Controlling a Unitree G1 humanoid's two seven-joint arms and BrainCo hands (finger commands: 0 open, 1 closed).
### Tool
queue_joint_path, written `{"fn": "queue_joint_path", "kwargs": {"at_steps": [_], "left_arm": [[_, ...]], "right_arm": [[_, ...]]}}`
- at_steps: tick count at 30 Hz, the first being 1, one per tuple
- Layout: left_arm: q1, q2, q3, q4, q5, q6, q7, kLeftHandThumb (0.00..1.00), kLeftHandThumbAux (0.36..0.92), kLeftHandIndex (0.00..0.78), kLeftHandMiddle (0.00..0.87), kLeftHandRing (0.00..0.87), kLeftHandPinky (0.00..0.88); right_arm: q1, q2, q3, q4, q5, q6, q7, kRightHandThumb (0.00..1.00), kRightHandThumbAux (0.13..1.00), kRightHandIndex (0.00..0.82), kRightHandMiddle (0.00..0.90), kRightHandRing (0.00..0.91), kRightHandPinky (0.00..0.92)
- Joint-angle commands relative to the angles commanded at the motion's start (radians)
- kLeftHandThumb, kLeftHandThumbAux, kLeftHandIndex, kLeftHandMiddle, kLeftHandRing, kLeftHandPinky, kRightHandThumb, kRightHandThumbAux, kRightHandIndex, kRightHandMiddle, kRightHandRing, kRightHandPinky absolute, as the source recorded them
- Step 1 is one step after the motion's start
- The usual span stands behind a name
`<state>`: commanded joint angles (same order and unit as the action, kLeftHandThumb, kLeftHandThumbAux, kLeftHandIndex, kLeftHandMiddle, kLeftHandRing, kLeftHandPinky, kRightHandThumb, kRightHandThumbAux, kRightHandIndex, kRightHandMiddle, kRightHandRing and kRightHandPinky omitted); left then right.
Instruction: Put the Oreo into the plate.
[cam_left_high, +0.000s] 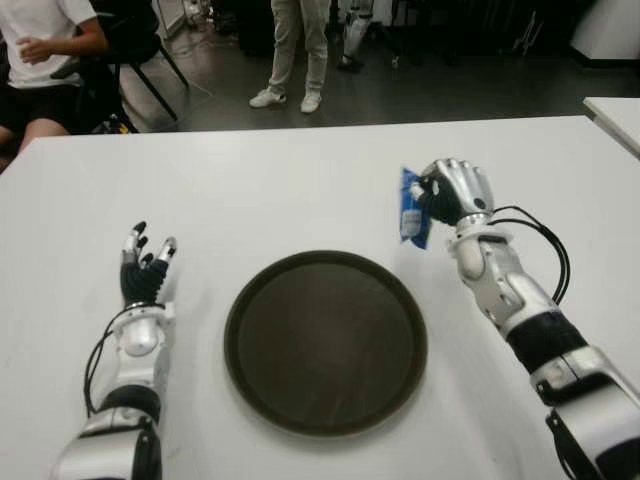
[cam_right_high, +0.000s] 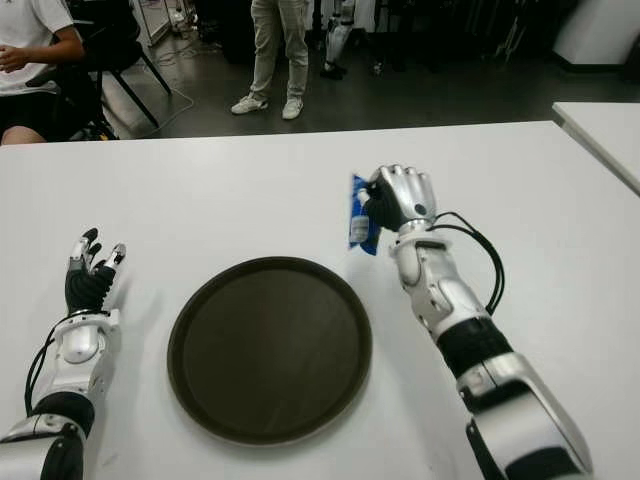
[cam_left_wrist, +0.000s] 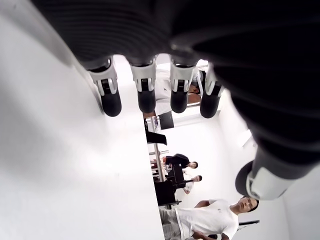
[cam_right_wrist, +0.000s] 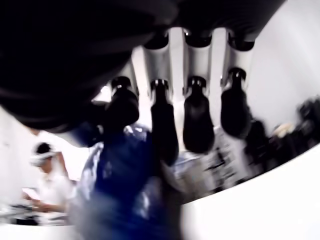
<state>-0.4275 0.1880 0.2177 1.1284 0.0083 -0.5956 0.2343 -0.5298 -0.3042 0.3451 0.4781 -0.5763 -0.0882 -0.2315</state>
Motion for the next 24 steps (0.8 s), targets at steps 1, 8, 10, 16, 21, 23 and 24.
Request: {"fn": "queue_joint_path", "kwargs": {"at_steps": [1, 8, 10, 16, 21, 23, 24], "left_arm": [[0.000, 0.000, 0.000, 0.000, 0.000, 0.001, 0.002, 0.311, 0.582, 0.012, 0.010, 0.000, 0.000], [-0.004, -0.008, 0.006, 0.001, -0.011, 0.005, 0.004, 0.326, 0.583, 0.022, 0.017, 0.000, 0.000], [-0.005, -0.009, 0.006, 0.002, -0.013, 0.005, 0.002, 0.326, 0.579, 0.020, 0.018, 0.000, 0.000], [-0.005, -0.008, 0.002, 0.001, -0.012, 0.006, 0.006, 0.326, 0.588, 0.016, 0.018, 0.000, 0.000], [-0.007, -0.007, -0.004, 0.002, -0.006, 0.013, 0.011, 0.311, 0.598, 0.006, 0.007, 0.000, 0.000], [-0.006, -0.006, -0.006, 0.002, -0.004, 0.015, 0.013, 0.307, 0.600, 0.008, 0.010, 0.000, 0.000], [-0.006, -0.005, -0.007, 0.002, -0.003, 0.016, 0.015, 0.306, 0.600, 0.009, 0.011, 0.000, 0.000]], "right_arm": [[0.005, 0.001, -0.003, -0.010, 0.011, -0.012, 0.014, 0.745, 0.710, 0.425, 0.322, 0.305, 0.330], [0.042, 0.026, -0.009, -0.096, 0.080, -0.069, 0.115, 0.712, 0.719, 0.420, 0.228, 0.235, 0.277], [0.052, 0.030, -0.008, -0.115, 0.103, -0.089, 0.154, 0.710, 0.718, 0.420, 0.210, 0.223, 0.265], [0.061, 0.028, -0.011, -0.127, 0.127, -0.149, 0.207, 0.707, 0.718, 0.420, 0.190, 0.198, 0.194], [0.064, 0.026, -0.008, -0.124, 0.102, -0.191, 0.196, 0.702, 0.719, 0.419, 0.209, 0.182, 0.089], [0.066, 0.029, -0.007, -0.123, 0.091, -0.205, 0.181, 0.703, 0.719, 0.419, 0.257, 0.291, 0.260], [0.064, 0.030, -0.005, -0.123, 0.080, -0.214, 0.169, 0.703, 0.719, 0.419, 0.274, 0.331, 0.324]]}}
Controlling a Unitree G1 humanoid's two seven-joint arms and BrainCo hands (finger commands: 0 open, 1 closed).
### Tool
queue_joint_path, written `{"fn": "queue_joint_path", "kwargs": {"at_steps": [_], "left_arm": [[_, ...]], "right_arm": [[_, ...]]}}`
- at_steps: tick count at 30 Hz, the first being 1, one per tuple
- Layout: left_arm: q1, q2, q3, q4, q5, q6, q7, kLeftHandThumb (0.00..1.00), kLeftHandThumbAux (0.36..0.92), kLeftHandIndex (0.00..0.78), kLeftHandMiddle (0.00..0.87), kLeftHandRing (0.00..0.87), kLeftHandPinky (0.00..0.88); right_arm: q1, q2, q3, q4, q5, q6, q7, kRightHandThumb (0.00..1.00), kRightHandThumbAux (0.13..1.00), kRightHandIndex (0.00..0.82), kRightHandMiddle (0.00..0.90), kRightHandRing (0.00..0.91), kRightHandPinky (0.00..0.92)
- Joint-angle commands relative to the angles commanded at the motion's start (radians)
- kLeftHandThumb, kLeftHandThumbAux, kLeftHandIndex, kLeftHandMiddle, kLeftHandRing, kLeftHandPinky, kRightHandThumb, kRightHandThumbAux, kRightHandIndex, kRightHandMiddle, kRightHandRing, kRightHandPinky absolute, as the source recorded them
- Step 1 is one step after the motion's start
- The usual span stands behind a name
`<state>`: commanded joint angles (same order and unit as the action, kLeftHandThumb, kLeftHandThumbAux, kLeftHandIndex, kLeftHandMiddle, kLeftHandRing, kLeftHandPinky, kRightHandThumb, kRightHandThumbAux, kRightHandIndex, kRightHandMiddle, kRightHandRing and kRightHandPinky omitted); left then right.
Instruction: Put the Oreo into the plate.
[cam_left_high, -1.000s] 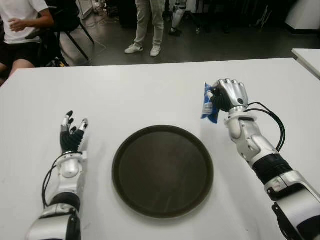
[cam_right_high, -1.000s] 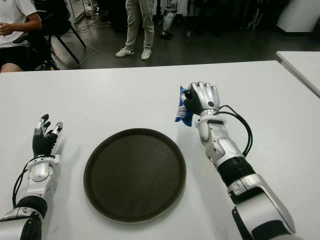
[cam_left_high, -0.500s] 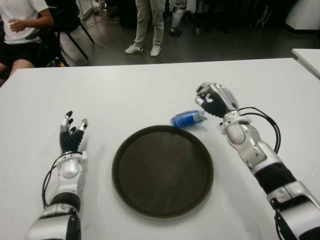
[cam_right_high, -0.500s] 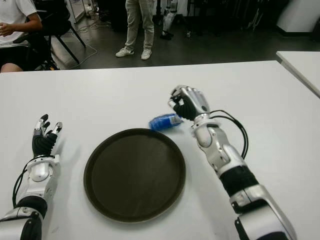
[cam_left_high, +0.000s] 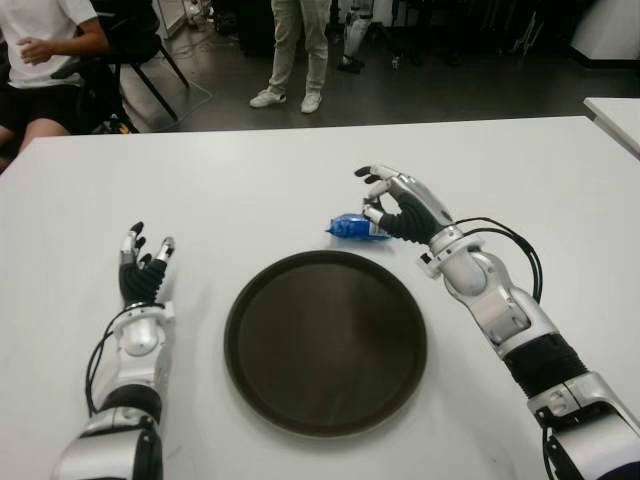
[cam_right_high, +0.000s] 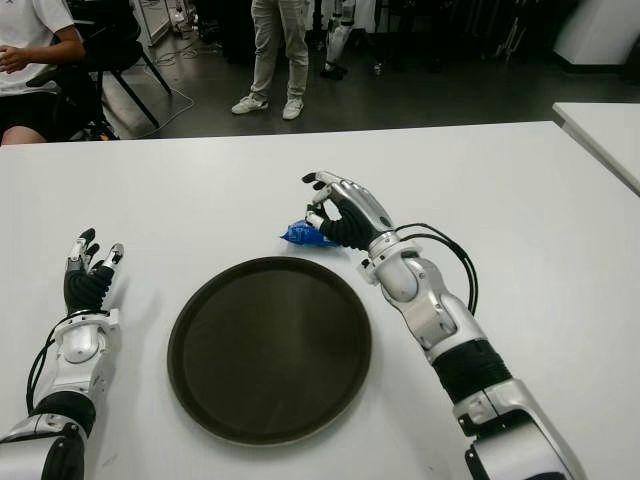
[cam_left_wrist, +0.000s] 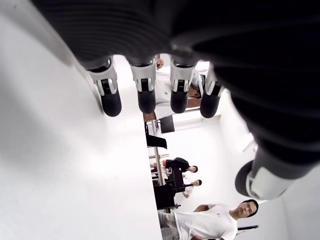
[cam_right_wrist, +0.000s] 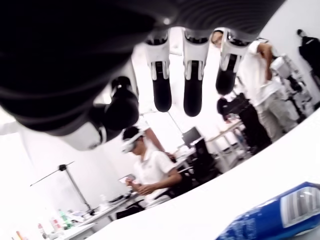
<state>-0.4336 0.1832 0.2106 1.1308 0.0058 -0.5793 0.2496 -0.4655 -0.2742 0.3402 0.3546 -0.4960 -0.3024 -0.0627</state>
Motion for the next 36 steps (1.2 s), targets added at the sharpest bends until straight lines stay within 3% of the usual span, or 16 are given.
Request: {"fn": "queue_joint_path", "kwargs": {"at_steps": [1, 3, 7, 11, 21, 27, 31, 36], "left_arm": [[0.000, 0.001, -0.001, 0.001, 0.001, 0.001, 0.002, 0.304, 0.599, 0.012, 0.015, 0.000, 0.000], [0.001, 0.001, -0.001, 0.001, 0.001, 0.001, 0.002, 0.302, 0.597, 0.014, 0.017, 0.000, 0.000], [0.001, 0.000, 0.003, 0.001, -0.006, -0.001, -0.004, 0.305, 0.596, 0.014, 0.016, 0.000, 0.000], [0.001, -0.001, 0.005, 0.001, -0.009, -0.001, -0.004, 0.308, 0.597, 0.009, 0.013, 0.000, 0.000], [-0.001, 0.001, 0.003, 0.004, -0.005, -0.001, 0.002, 0.317, 0.588, 0.015, 0.017, 0.000, 0.000], [-0.001, 0.003, 0.001, 0.007, -0.004, -0.004, -0.005, 0.325, 0.592, 0.017, 0.019, 0.000, 0.000], [-0.001, 0.004, 0.001, 0.007, -0.004, -0.006, -0.006, 0.326, 0.593, 0.020, 0.018, 0.000, 0.000], [0.000, 0.004, 0.001, 0.007, -0.003, -0.009, -0.004, 0.316, 0.585, 0.021, 0.015, 0.000, 0.000]], "right_arm": [[-0.001, 0.001, 0.001, 0.000, -0.008, -0.007, -0.009, 0.704, 0.719, 0.418, 0.323, 0.430, 0.443], [-0.006, 0.002, 0.002, 0.005, -0.020, -0.021, -0.022, 0.706, 0.719, 0.417, 0.378, 0.542, 0.577], [-0.012, 0.006, 0.001, 0.020, -0.032, -0.044, -0.037, 0.791, 0.697, 0.411, 0.436, 0.636, 0.692], [-0.014, 0.008, 0.002, 0.030, -0.038, -0.063, -0.044, 0.828, 0.685, 0.437, 0.442, 0.689, 0.746], [-0.013, 0.014, 0.000, 0.034, -0.056, -0.055, -0.045, 0.840, 0.681, 0.463, 0.435, 0.732, 0.781], [-0.017, 0.019, -0.001, 0.043, -0.079, -0.040, -0.071, 0.830, 0.689, 0.390, 0.488, 0.746, 0.794], [-0.023, 0.027, -0.004, 0.056, -0.091, -0.021, -0.089, 0.829, 0.690, 0.377, 0.497, 0.725, 0.770], [-0.038, 0.031, -0.011, 0.082, -0.086, -0.014, -0.094, 0.837, 0.684, 0.424, 0.456, 0.631, 0.659]]}}
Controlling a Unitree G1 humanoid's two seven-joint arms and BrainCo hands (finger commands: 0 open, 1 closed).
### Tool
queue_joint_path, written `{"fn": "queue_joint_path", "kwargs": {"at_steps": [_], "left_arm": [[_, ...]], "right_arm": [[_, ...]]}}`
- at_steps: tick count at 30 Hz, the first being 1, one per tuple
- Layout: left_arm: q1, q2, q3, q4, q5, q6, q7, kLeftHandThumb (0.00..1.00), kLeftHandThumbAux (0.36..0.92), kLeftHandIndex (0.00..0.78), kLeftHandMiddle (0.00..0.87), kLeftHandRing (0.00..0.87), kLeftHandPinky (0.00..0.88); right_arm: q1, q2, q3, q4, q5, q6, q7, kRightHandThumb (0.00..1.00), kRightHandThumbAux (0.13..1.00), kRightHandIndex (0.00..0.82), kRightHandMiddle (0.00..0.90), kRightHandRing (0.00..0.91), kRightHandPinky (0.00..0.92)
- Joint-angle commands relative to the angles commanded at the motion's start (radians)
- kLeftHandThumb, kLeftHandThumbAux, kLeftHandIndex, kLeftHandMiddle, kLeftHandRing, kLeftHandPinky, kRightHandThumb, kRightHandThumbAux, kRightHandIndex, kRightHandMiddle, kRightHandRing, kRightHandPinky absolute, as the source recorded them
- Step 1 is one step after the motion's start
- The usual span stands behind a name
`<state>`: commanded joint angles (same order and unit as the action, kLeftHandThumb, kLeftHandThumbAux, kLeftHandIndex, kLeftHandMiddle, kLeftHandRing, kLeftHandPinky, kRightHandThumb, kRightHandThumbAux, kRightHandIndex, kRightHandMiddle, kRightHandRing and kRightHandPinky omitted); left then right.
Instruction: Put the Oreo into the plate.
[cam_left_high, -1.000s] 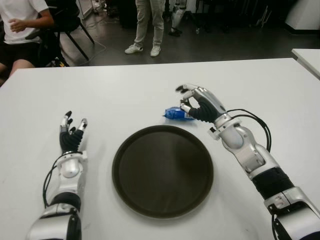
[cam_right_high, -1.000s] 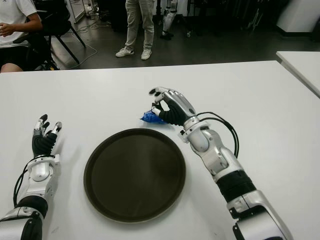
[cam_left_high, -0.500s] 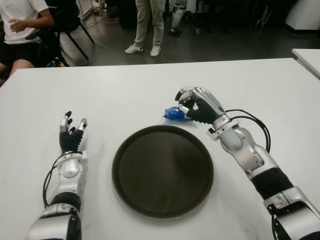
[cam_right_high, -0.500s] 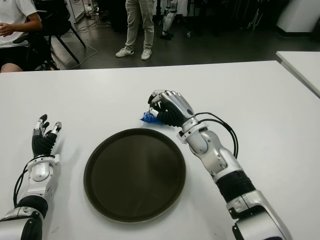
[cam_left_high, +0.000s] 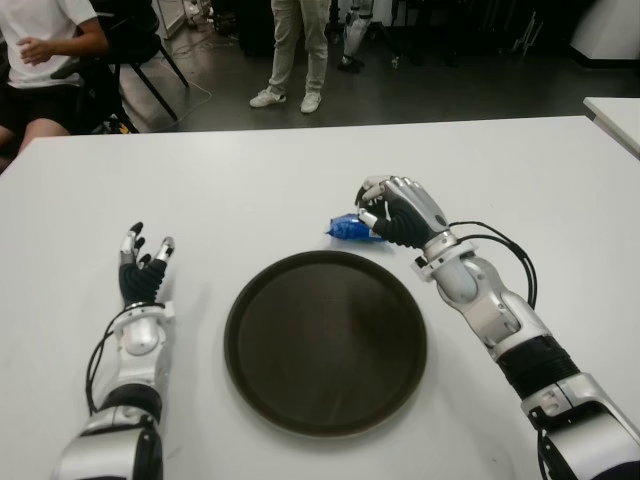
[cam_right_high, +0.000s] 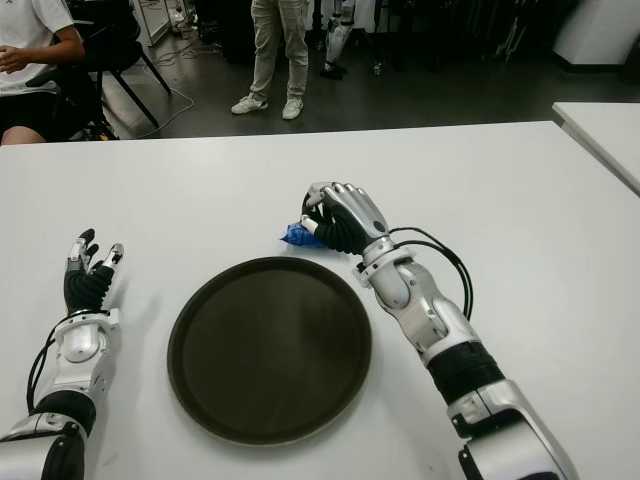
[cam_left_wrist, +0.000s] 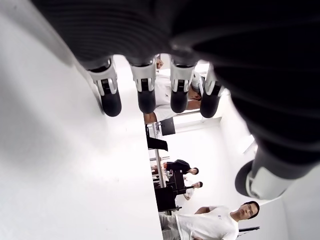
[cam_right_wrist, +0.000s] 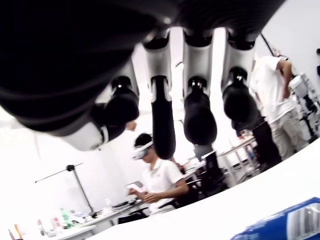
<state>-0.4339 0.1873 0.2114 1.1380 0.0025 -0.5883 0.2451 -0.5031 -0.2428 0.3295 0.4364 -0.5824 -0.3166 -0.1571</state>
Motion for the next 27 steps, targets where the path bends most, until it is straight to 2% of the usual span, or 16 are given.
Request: {"fn": "queue_joint_path", "kwargs": {"at_steps": [1, 2, 3, 5, 7, 8, 9, 12, 15, 20, 27], "left_arm": [[0.000, 0.001, -0.001, 0.000, 0.001, -0.001, 0.001, 0.316, 0.585, 0.021, 0.015, 0.000, 0.000], [0.000, 0.001, -0.001, 0.000, 0.002, -0.001, 0.002, 0.318, 0.585, 0.023, 0.017, 0.000, 0.000], [0.001, 0.002, -0.003, 0.001, 0.004, -0.001, 0.003, 0.318, 0.586, 0.024, 0.018, 0.000, 0.000], [0.001, 0.003, -0.004, 0.001, 0.006, 0.000, 0.004, 0.311, 0.584, 0.017, 0.016, 0.000, 0.000], [0.001, 0.003, -0.004, 0.001, 0.006, 0.000, 0.004, 0.308, 0.583, 0.014, 0.015, 0.000, 0.000], [0.001, 0.003, -0.003, 0.001, 0.005, 0.000, 0.001, 0.307, 0.583, 0.013, 0.015, 0.000, 0.000], [0.001, 0.003, -0.003, 0.001, 0.004, 0.001, -0.002, 0.306, 0.579, 0.009, 0.011, 0.000, 0.000], [0.002, 0.002, -0.001, 0.000, -0.001, 0.000, -0.009, 0.312, 0.575, 0.007, 0.009, 0.000, 0.000], [0.002, 0.001, 0.000, -0.002, -0.002, 0.000, -0.009, 0.318, 0.576, 0.011, 0.012, 0.000, 0.000], [0.005, -0.002, 0.001, -0.005, -0.003, -0.001, -0.012, 0.319, 0.573, 0.006, 0.007, 0.000, 0.000], [0.005, -0.002, 0.000, -0.005, -0.003, 0.006, -0.011, 0.324, 0.581, 0.010, 0.005, 0.000, 0.000]], "right_arm": [[-0.016, -0.004, -0.007, 0.029, 0.007, 0.000, 0.001, 0.838, 0.684, 0.427, 0.454, 0.626, 0.654], [-0.029, -0.008, -0.012, 0.051, 0.012, 0.000, 0.001, 0.791, 0.697, 0.422, 0.376, 0.524, 0.550], [-0.046, -0.014, -0.016, 0.082, 0.014, 0.003, 0.001, 0.775, 0.701, 0.420, 0.348, 0.487, 0.513], [-0.063, -0.020, -0.019, 0.115, 0.013, 0.004, 0.000, 0.728, 0.714, 0.409, 0.253, 0.341, 0.370], [-0.070, -0.021, -0.019, 0.129, 0.012, -0.001, -0.002, 0.712, 0.719, 0.405, 0.220, 0.292, 0.322], [-0.073, -0.026, -0.011, 0.121, -0.009, 0.027, 0.005, 0.706, 0.721, 0.403, 0.208, 0.273, 0.304], [-0.075, -0.029, -0.005, 0.115, -0.024, 0.048, 0.010, 0.606, 0.696, 0.284, 0.158, 0.217, 0.262], [-0.090, -0.042, 0.015, 0.106, -0.072, 0.112, 0.025, 0.463, 0.652, 0.115, 0.073, 0.119, 0.199], [-0.107, -0.049, 0.029, 0.104, -0.105, 0.159, 0.038, 0.398, 0.604, 0.037, 0.024, 0.046, 0.146], [-0.112, -0.055, 0.043, 0.088, -0.134, 0.205, 0.047, 0.347, 0.543, 0.006, 0.003, 0.007, 0.075], [-0.134, -0.066, 0.067, 0.089, -0.161, 0.248, 0.070, 0.335, 0.502, 0.000, 0.000, 0.000, 0.014]]}}
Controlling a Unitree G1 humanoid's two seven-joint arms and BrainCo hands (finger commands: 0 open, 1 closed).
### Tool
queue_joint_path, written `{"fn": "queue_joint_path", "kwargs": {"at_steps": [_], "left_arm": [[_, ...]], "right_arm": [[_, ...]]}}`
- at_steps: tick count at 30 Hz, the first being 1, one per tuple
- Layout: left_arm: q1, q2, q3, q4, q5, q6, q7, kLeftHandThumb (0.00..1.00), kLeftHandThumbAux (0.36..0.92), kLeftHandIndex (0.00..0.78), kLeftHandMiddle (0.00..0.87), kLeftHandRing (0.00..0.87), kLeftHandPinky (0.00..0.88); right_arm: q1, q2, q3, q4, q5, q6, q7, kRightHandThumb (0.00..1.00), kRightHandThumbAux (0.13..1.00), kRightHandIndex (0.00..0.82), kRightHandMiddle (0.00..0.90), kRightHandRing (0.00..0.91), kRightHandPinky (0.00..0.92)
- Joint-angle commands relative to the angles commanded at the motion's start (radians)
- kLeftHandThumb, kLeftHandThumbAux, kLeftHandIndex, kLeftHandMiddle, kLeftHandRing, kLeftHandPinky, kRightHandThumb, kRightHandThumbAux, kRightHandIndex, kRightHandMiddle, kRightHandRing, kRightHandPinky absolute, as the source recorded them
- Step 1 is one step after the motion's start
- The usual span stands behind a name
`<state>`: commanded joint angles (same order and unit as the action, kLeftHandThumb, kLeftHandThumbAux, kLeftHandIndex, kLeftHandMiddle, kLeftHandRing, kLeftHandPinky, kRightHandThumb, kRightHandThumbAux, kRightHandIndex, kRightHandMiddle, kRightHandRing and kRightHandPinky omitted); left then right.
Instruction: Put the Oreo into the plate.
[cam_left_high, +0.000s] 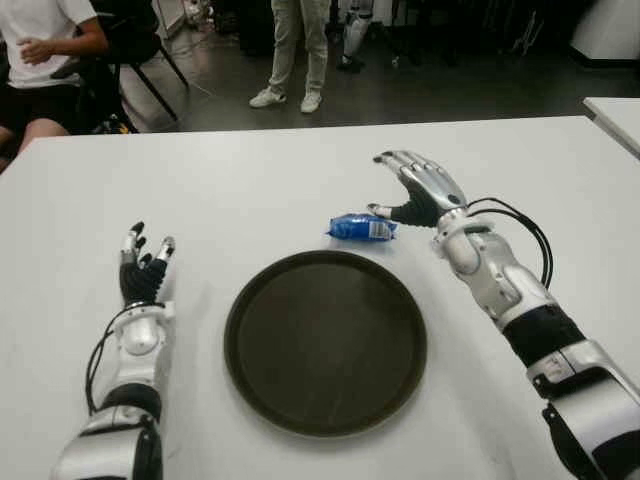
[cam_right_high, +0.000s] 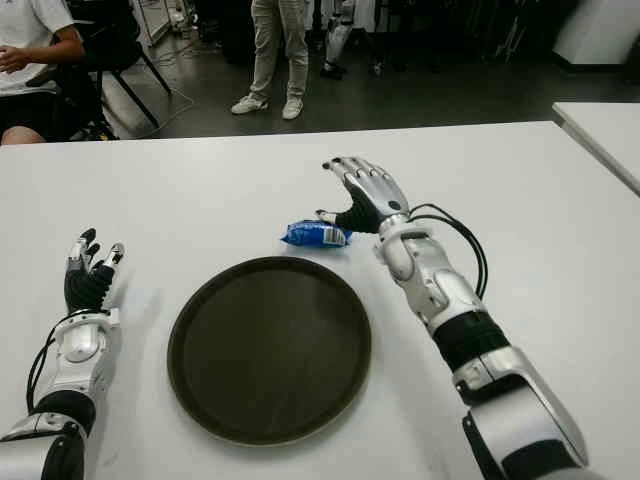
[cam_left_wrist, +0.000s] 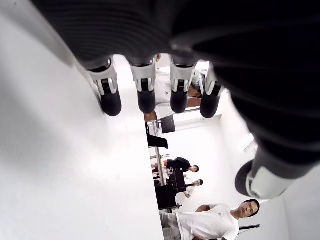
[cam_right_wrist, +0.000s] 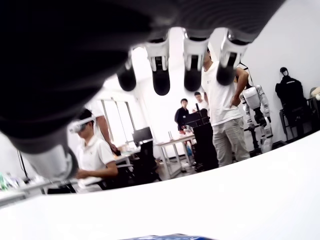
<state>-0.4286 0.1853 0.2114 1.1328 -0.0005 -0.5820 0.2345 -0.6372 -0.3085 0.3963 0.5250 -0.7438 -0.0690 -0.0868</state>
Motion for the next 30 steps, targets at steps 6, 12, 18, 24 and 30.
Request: {"fn": "queue_joint_path", "kwargs": {"at_steps": [6, 12, 18, 24, 30], "left_arm": [[0.000, -0.003, 0.001, -0.001, 0.000, -0.001, 0.008, 0.313, 0.594, 0.014, 0.018, 0.000, 0.000], [0.001, -0.004, -0.001, -0.001, 0.005, -0.003, 0.018, 0.298, 0.586, 0.009, 0.011, 0.000, 0.000], [0.001, -0.003, -0.002, -0.002, 0.004, -0.004, 0.014, 0.312, 0.595, 0.011, 0.008, 0.000, 0.000], [0.003, -0.002, -0.003, 0.000, 0.004, -0.006, 0.010, 0.310, 0.600, 0.012, 0.014, 0.000, 0.000], [0.001, -0.004, -0.003, 0.003, 0.006, -0.010, 0.015, 0.308, 0.610, 0.019, 0.019, 0.000, 0.000]], "right_arm": [[-0.023, -0.006, 0.017, 0.020, -0.016, 0.009, 0.011, 0.310, 0.459, 0.000, 0.000, 0.000, 0.002], [-0.037, -0.011, 0.028, 0.036, -0.010, 0.003, 0.017, 0.310, 0.434, 0.000, 0.000, 0.000, 0.004], [-0.048, -0.009, 0.030, 0.052, 0.004, -0.007, 0.019, 0.322, 0.429, 0.000, 0.000, 0.000, 0.025], [-0.058, -0.007, 0.032, 0.065, 0.012, -0.013, 0.035, 0.326, 0.425, 0.000, 0.000, 0.000, 0.025], [-0.069, -0.008, 0.034, 0.083, 0.010, -0.022, 0.037, 0.307, 0.420, 0.000, 0.000, 0.000, 0.003]]}}
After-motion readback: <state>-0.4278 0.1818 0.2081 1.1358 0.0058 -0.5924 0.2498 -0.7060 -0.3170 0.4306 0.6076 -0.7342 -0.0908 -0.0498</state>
